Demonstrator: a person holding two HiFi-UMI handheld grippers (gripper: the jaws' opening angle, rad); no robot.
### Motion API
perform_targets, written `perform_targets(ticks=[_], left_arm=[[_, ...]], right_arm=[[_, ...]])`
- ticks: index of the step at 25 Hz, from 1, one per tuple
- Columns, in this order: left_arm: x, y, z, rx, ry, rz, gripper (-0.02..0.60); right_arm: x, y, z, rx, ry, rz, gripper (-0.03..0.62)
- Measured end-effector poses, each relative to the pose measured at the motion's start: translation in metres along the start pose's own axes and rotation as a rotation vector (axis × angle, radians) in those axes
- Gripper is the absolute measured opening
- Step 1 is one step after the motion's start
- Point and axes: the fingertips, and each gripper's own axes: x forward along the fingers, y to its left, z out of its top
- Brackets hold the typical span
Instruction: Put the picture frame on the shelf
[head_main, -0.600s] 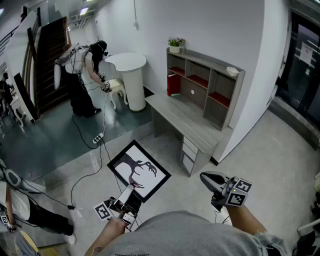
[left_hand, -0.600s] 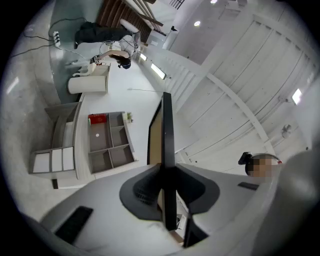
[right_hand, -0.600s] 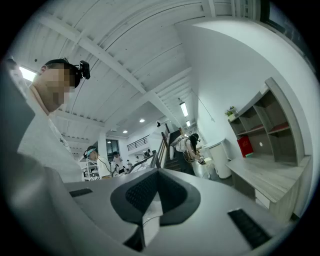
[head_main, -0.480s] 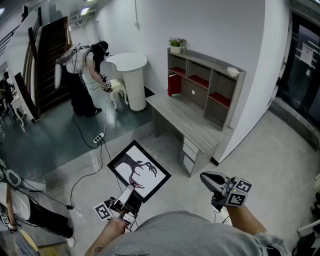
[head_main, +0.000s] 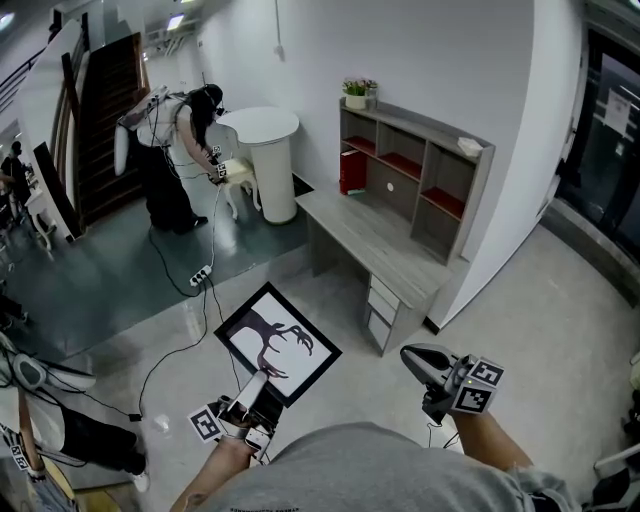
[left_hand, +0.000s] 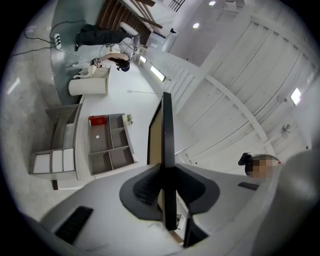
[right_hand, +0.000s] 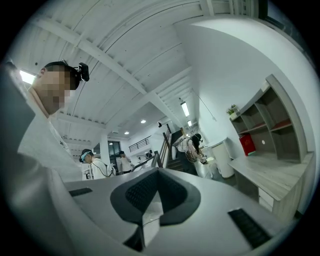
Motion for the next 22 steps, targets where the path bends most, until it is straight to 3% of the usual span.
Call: perform_targets(ticks=[11, 22], left_arm=[[0.005, -0.003, -0.009, -0.009, 0.017, 0.004, 0.083], [0.053, 0.002, -0.07, -0.019, 0.069, -0.007, 0.083]], right_arm=[[-0.008, 0.006, 0.001, 0.001, -0.021, 0.015, 0.017], [-0.085, -0.021, 0.016, 0.009, -0.06, -0.019, 0.018]])
